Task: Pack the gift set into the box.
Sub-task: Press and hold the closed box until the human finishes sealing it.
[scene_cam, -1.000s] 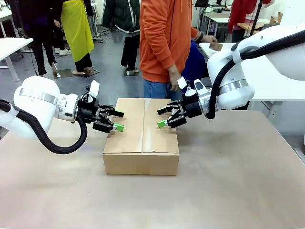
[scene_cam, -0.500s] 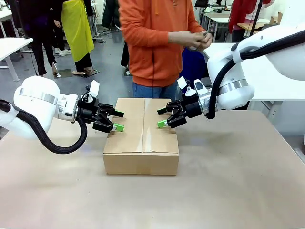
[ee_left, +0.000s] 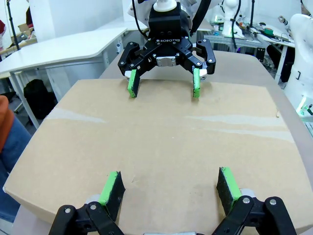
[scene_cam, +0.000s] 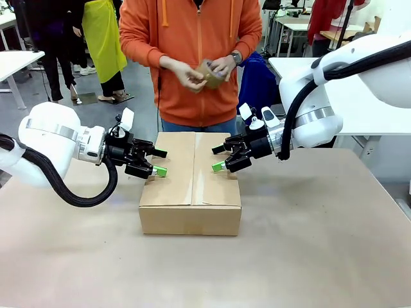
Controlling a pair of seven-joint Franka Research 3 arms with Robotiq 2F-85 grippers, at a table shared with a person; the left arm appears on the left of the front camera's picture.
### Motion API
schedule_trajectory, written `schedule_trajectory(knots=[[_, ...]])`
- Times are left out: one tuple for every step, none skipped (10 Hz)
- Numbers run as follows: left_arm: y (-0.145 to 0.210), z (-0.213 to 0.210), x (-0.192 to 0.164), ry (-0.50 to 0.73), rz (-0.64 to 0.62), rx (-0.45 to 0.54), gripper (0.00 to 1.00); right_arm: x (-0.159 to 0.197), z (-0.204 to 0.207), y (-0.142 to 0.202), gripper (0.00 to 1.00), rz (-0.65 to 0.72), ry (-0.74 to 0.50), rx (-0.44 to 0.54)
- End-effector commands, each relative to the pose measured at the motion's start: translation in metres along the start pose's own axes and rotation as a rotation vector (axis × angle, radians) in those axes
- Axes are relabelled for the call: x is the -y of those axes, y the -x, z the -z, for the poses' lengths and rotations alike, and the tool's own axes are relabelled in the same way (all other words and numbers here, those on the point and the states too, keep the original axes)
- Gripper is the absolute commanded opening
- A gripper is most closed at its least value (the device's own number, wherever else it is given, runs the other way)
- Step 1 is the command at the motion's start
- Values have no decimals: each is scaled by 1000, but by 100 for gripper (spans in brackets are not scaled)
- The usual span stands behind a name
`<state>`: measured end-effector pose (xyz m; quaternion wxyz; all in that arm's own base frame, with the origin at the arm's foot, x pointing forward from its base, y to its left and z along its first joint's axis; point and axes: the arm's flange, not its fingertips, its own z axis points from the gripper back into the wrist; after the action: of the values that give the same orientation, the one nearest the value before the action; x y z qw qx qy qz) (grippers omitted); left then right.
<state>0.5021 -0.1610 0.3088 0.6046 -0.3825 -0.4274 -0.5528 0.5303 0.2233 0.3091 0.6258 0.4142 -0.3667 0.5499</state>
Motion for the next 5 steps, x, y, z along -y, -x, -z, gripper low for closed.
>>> schedule_trajectory(knots=[[2, 1, 1, 0, 9, -4, 100, -1, 1, 3, 100, 0, 2, -6], [2, 1, 1, 0, 9, -4, 100, -1, 1, 3, 100, 0, 2, -6], [2, 1, 1, 0, 9, -4, 100, -1, 1, 3, 100, 0, 2, -6], [2, 1, 1, 0, 9, -4, 100, -1, 1, 3, 100, 0, 2, -6], [2, 1, 1, 0, 9, -4, 100, -1, 1, 3, 100, 0, 2, -6]])
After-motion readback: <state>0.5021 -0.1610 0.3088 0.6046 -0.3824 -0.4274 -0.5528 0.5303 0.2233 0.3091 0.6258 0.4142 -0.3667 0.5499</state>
